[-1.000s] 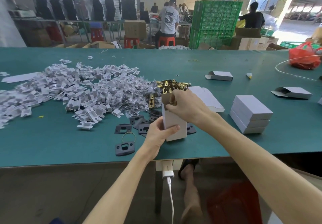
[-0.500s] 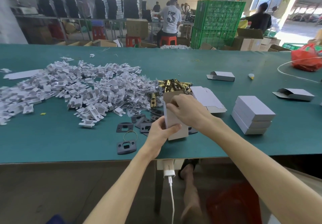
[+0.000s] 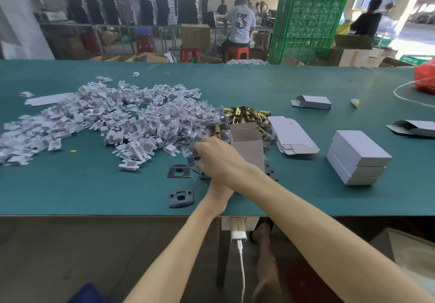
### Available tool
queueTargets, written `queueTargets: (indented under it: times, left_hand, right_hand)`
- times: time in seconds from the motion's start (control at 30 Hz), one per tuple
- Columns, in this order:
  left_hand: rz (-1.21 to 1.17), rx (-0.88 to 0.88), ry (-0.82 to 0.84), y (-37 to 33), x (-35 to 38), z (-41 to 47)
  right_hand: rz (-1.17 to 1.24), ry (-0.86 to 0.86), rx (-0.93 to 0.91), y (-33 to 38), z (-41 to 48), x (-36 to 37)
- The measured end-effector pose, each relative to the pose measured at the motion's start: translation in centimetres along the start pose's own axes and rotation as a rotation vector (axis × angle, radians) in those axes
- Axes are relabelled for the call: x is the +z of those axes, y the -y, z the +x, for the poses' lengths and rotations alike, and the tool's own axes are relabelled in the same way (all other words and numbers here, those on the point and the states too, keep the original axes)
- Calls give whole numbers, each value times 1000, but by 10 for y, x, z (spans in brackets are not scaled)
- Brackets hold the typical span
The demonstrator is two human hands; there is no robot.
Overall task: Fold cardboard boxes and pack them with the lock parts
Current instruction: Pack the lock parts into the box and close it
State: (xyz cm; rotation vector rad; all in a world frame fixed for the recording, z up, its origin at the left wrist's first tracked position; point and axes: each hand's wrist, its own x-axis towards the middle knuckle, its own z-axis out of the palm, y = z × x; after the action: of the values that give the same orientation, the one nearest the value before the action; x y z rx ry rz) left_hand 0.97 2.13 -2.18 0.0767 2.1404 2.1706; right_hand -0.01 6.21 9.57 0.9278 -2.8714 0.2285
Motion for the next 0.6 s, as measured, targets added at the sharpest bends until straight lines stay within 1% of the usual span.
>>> queueTargets:
  times: [0.13,0.3,0.37,0.43,0.5,0.6]
  left_hand:
    - [30,-28,22,-5,3,0]
    - [166,-71,72,4,-6,-5]
    - [172,-71,78,0,-6,-7]
    - [111,-79,68,-13,2,-9]
    - [80,-52,34,-21,8,-7]
    - [86,-17,44,-23,11,-7]
  right_hand:
    - [-89,155,57,-2,16,18]
    - [-44,224,109,-10,27,27]
    - [-64,225,107,-9,30,28]
    - [-91,206,99,-9,31,29]
    - [-130,165,93,-9,33,31]
    - [-159,95,82,-9,39,35]
